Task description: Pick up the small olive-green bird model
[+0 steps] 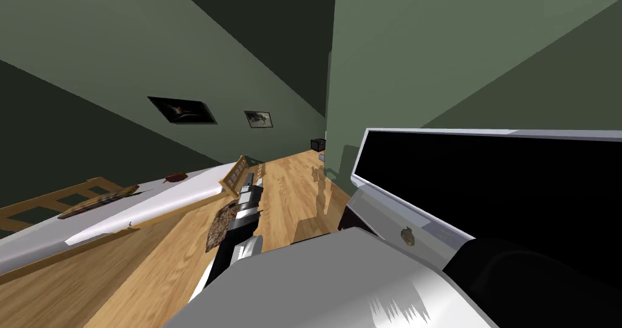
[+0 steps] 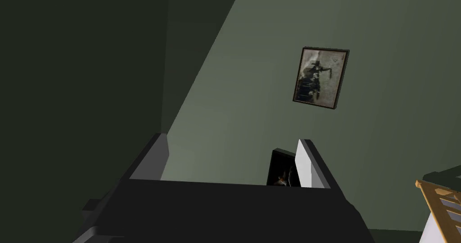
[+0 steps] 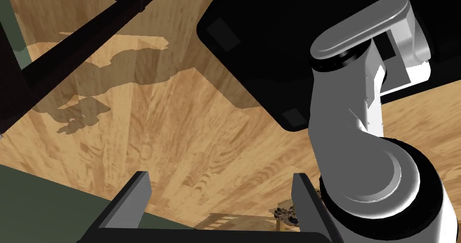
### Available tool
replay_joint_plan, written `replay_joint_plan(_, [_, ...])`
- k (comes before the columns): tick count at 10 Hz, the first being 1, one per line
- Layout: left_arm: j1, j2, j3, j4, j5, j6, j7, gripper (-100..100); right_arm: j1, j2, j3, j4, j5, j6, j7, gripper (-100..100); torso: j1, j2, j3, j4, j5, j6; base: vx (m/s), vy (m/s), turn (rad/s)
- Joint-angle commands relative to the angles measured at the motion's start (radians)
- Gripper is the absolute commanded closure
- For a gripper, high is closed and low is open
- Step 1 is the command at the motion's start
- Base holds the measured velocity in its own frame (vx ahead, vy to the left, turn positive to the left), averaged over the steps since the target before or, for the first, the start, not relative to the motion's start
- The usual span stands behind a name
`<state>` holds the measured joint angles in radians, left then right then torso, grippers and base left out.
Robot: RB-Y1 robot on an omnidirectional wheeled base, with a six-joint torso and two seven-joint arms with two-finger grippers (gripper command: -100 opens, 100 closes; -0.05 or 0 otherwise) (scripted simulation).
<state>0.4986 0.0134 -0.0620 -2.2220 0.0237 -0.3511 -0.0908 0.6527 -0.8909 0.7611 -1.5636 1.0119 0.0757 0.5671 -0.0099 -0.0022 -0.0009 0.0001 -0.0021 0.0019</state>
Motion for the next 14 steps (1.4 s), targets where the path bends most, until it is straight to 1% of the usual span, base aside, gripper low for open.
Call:
replay_joint_plan(1, [0.0, 0.0, 0.0, 0.0, 0.0, 0.0, 0.0, 0, 0.002, -0.033, 0.02, 0.05, 0.05, -0.002, 0.021, -100, 0.0, 0.0, 0.0, 0.0, 0.0, 0.0, 0.002, -0.085, 0.332])
replay_joint_plan(2, [0.0, 0.0, 0.0, 0.0, 0.0, 0.0, 0.0, 0, 0.002, -0.033, 0.02, 0.05, 0.05, -0.002, 0.021, -100, -0.001, 0.0, 0.0, 0.0, 0.0, -0.001, -0.004, -0.084, 0.131])
replay_joint_plan(3, [0.0, 0.0, 0.0, 0.0, 0.0, 0.0, 0.0, 0, 0.004, -0.06, 0.041, 0.088, 0.091, 0.003, 0.039, -100, -0.001, 0.0, 0.0, 0.0, 0.0, 0.0, -0.007, -0.09, 0.264])
replay_joint_plan(4, [0.0, 0.0, 0.0, 0.0, 0.0, 0.0, 0.0, 0, 0.004, -0.062, 0.041, 0.088, 0.091, 0.003, 0.039, -100, -0.002, 0.0, 0.0, 0.0, 0.0, -0.001, 0.006, -0.083, 0.141])
replay_joint_plan(5, [0.0, 0.0, 0.0, 0.0, 0.0, 0.0, 0.0, 0, 0.005, -0.089, 0.06, 0.125, 0.129, 0.007, 0.055, -100, -0.001, -0.001, 0.0, 0.0, 0.0, 0.0, 0.023, -0.093, 0.225])
replay_joint_plan(7, [0.0, 0.0, 0.0, 0.0, 0.0, 0.0, 0.0, 0, 0.005, -0.139, 0.091, 0.197, 0.191, 0.014, 0.083, -100, -0.006, -0.002, -0.001, 0.0, -0.001, -0.001, 0.016, -0.179, 0.349])
replay_joint_plan(8, [0.0, 0.0, 0.0, 0.0, 0.0, 0.0, 0.0, 0, 0.005, -0.139, 0.091, 0.197, 0.198, 0.014, 0.083, -100, -0.009, -0.003, -0.001, 0.0, -0.001, -0.001, 0.021, -0.138, 0.122])
replay_joint_plan(9, [0.0, 0.0, 0.0, 0.0, 0.0, 0.0, 0.0, 0, 0.004, -0.161, 0.103, 0.227, 0.227, 0.016, 0.094, -100, -0.005, -0.003, -0.001, 0.0, -0.001, 0.001, 0.024, -0.1, 0.148])
replay_joint_plan(11, [0.0, 0.0, 0.0, 0.0, 0.0, 0.0, 0.0, 0, 0.004, -0.161, 0.103, 0.231, 0.227, 0.016, 0.094, -100, -0.001, -0.003, -0.002, -0.001, 0.0, 0.0, 0.017, -0.056, 0.059])
replay_joint_plan(13, [0.0, 0.0, 0.0, 0.0, 0.0, 0.0, 0.0, 0, -0.001, -0.197, 0.118, 0.287, 0.276, 0.02, 0.113, -100, 0.001, -0.003, -0.002, -0.001, 0.0, 0.0, 0.029, -0.101, 0.206])
replay_joint_plan(14, [0.0, 0.0, 0.0, 0.0, 0.0, 0.0, 0.0, 0, -0.001, -0.197, 0.118, 0.292, 0.276, 0.02, 0.113, -100, -0.004, -0.004, -0.002, -0.001, -0.001, 0.0, 0.011, -0.136, 0.079])
